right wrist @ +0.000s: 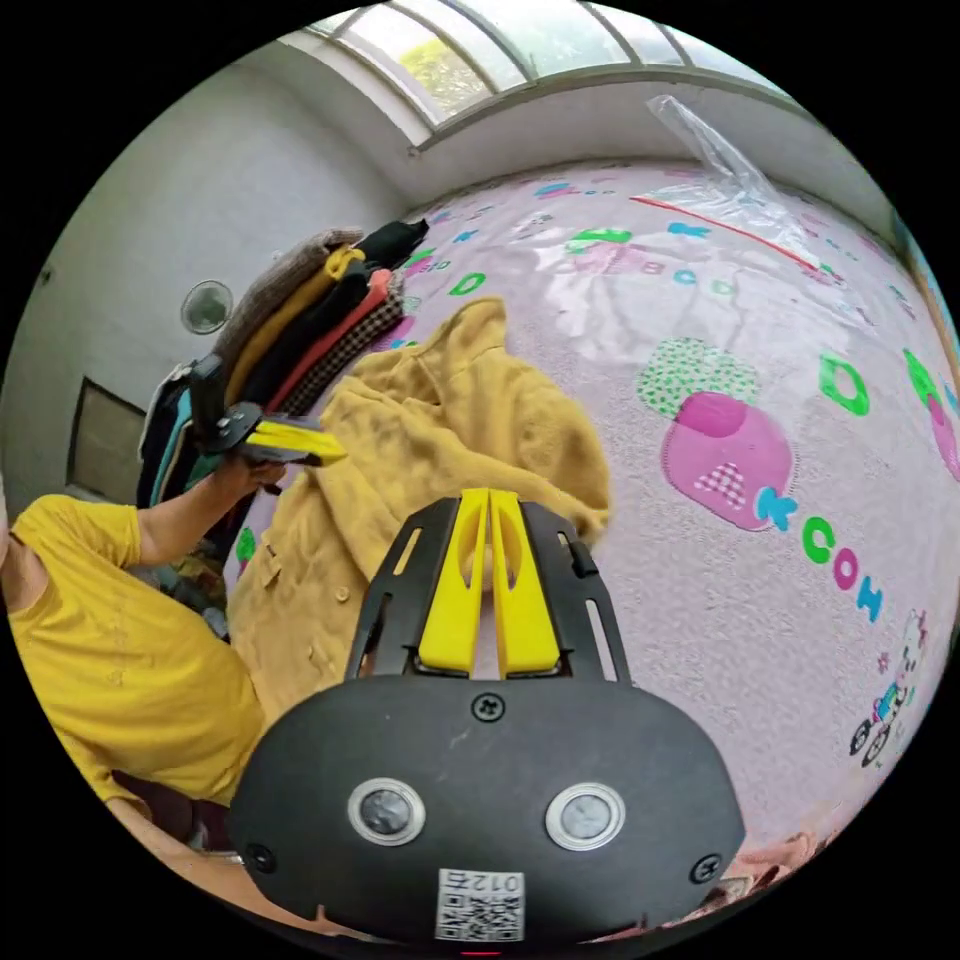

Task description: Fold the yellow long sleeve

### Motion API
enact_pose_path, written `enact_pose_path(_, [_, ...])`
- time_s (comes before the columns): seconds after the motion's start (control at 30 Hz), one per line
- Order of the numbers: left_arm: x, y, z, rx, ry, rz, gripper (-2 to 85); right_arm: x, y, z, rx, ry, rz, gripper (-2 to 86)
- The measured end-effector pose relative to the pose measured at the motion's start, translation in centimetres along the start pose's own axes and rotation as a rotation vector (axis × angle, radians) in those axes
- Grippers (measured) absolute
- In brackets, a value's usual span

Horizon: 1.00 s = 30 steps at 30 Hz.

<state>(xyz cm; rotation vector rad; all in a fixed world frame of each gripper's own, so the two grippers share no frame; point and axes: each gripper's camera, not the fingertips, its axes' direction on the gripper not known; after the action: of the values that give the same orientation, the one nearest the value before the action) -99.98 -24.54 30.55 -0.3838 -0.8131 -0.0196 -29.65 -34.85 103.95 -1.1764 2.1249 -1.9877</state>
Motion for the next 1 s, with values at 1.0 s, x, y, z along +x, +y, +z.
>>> enact_pose_path(1.0, [-21.8, -8.9, 7.5, -0.430, 0.060, 0.104, 12.5, 4.8, -20.7, 10.3, -0.425, 0.081, -0.171, 14.0])
